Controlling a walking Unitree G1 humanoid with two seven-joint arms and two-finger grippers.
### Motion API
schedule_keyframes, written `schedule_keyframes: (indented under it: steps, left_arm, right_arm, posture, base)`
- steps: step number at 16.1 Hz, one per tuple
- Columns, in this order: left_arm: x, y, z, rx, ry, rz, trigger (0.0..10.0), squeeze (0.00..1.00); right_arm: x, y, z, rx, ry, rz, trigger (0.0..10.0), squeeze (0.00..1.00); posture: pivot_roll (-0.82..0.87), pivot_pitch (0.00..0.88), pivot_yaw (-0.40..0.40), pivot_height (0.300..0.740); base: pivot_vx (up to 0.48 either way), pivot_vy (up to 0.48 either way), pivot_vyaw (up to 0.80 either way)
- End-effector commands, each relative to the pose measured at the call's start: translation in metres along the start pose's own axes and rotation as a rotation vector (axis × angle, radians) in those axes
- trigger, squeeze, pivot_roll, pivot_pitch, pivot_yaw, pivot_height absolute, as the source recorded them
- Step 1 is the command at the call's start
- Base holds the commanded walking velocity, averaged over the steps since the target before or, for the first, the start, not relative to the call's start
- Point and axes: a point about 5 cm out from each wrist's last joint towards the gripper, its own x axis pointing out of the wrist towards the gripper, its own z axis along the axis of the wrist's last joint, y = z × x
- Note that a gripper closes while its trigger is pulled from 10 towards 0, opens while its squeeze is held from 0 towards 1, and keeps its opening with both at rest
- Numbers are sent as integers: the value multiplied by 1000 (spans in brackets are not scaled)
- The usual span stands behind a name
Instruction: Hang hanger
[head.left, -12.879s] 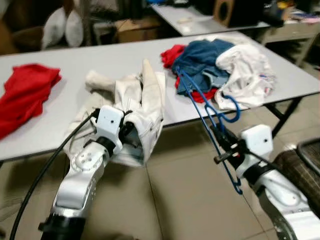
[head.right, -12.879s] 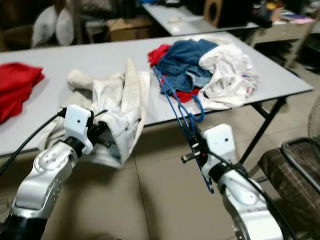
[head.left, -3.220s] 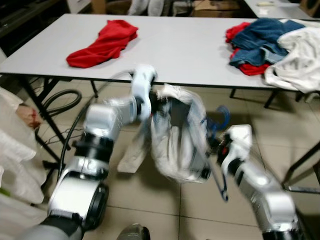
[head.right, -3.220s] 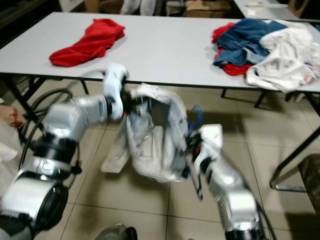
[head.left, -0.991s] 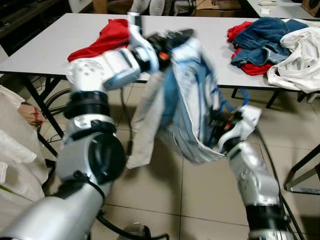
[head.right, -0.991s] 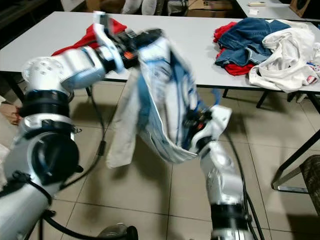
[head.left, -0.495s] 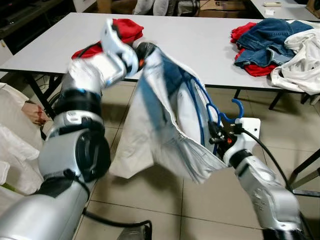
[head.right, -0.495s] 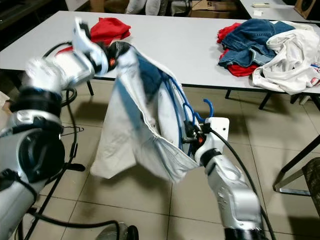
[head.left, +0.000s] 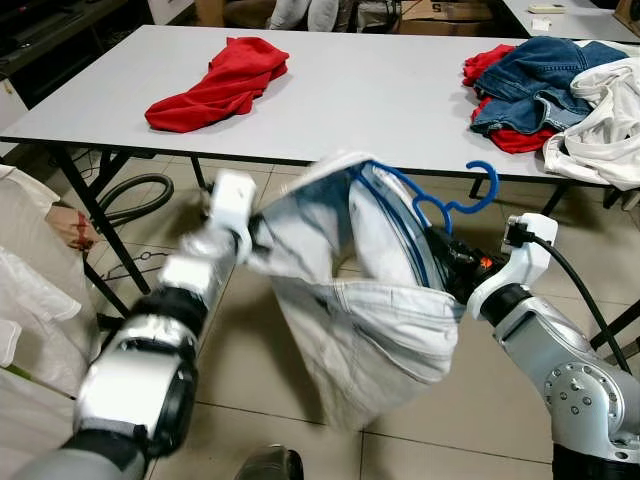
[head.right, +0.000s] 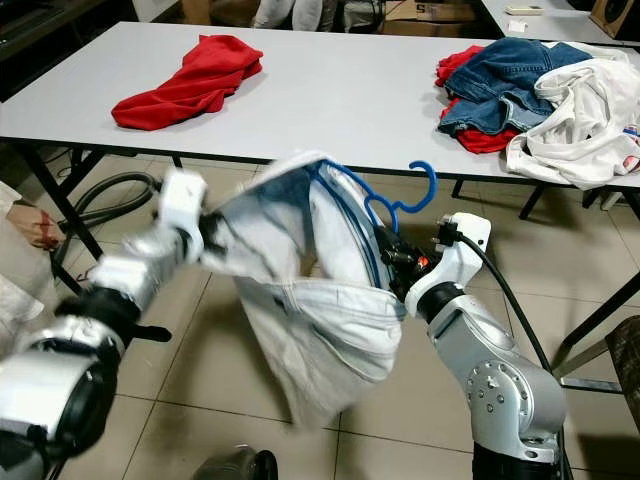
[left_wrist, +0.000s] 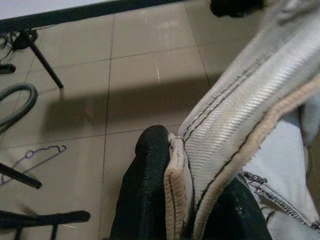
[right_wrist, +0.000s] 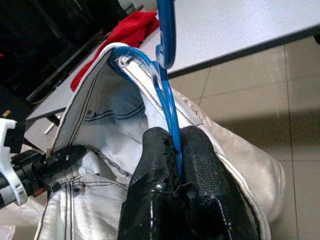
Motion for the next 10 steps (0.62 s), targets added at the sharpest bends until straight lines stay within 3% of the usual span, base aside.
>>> schedule_keyframes:
  steps: [1,3,4,6,9,10]
  left_arm:
    - [-1,-4,-17,50,39,-16,0,0]
    - [-1,-27,-39,61,56,-74,0,0]
    - [-1,-31,-40,49,53,-85,0,0]
    - [-1,-44,-38,1,13,-149,0,0]
    - [-3,-50,-39,76,-5,-200,0,0]
    - [-4,-55,-36,65,-33,-231,1961,0]
  right_arm:
    - [-5,1,28,-14,-122,-6,10000,0]
    - [-2,4,32,-43,-94,-5,10000,0]
    - [-1,5,34,-51,-89,-6,10000,0]
    - [1,3,35,-192,-35,-28,10000,0]
    - [3,3,42,-208,-53,-53,10000,0]
    - [3,3,43,-220,-53,-53,10000,0]
  posture:
    - [-23,0,59,740]
    - [-27,0,43,740]
    - [-27,0,39,740]
    - [-24,0,33,740]
    - [-33,0,37,740]
    - [-33,0,37,740]
  base:
    - [0,0,0]
    - [0,0,0]
    - [0,0,0]
    - [0,0,0]
    - [0,0,0]
    - [0,0,0]
